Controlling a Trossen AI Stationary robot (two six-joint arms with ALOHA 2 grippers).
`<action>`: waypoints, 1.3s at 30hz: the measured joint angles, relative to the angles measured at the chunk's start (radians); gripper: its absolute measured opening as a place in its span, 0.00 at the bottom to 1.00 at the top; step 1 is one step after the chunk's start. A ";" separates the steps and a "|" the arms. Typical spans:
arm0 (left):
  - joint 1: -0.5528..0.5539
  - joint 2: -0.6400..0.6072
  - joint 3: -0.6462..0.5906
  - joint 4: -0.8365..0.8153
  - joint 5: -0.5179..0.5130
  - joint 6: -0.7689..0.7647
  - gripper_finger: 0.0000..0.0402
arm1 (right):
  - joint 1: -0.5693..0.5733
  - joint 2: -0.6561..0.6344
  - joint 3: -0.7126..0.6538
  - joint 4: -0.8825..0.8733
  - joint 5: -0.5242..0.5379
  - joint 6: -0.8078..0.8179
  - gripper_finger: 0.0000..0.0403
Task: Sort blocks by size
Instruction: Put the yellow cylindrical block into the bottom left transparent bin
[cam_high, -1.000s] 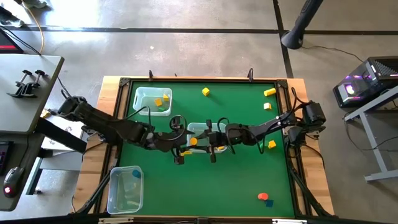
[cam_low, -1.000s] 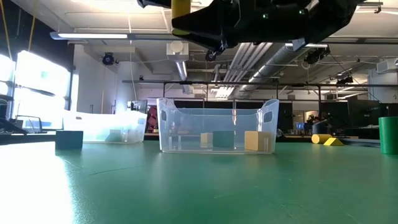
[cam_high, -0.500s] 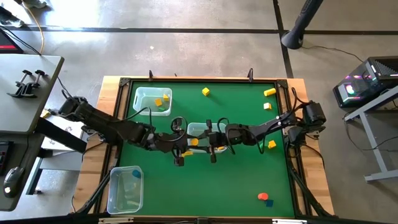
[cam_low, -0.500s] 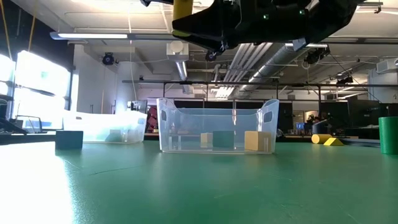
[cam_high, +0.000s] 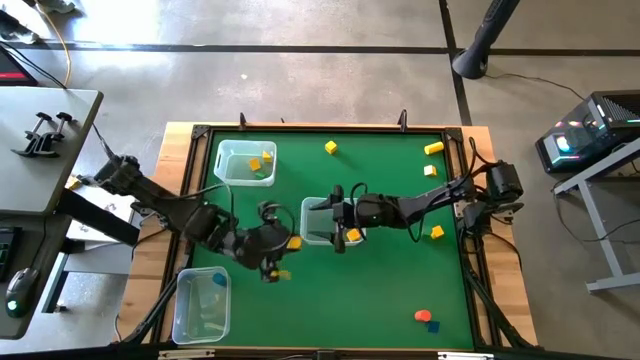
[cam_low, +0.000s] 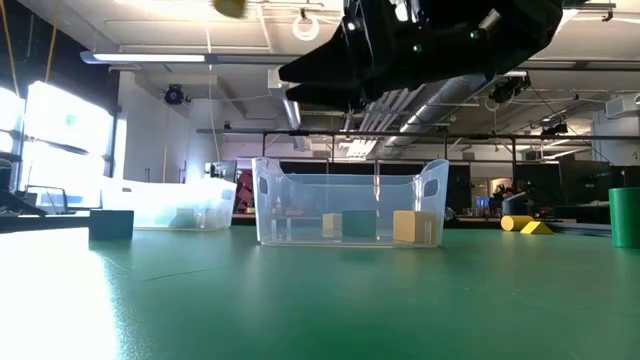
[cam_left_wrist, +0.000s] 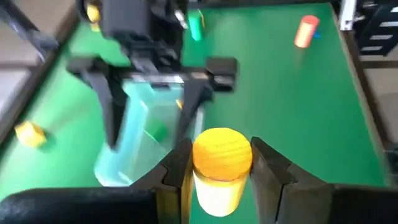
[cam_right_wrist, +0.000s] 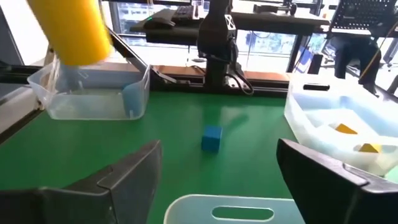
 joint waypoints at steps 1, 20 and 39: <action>-0.024 0.001 0.013 -0.057 0.000 -0.064 0.22 | 0.000 0.000 0.000 -0.001 -0.003 -0.002 0.78; -0.538 0.056 0.010 -0.654 0.051 -1.487 0.22 | 0.000 0.000 0.000 0.049 -0.067 -0.037 0.79; -0.726 0.324 0.009 -0.719 0.141 -1.757 0.22 | 0.002 0.000 0.000 0.099 -0.071 -0.018 0.79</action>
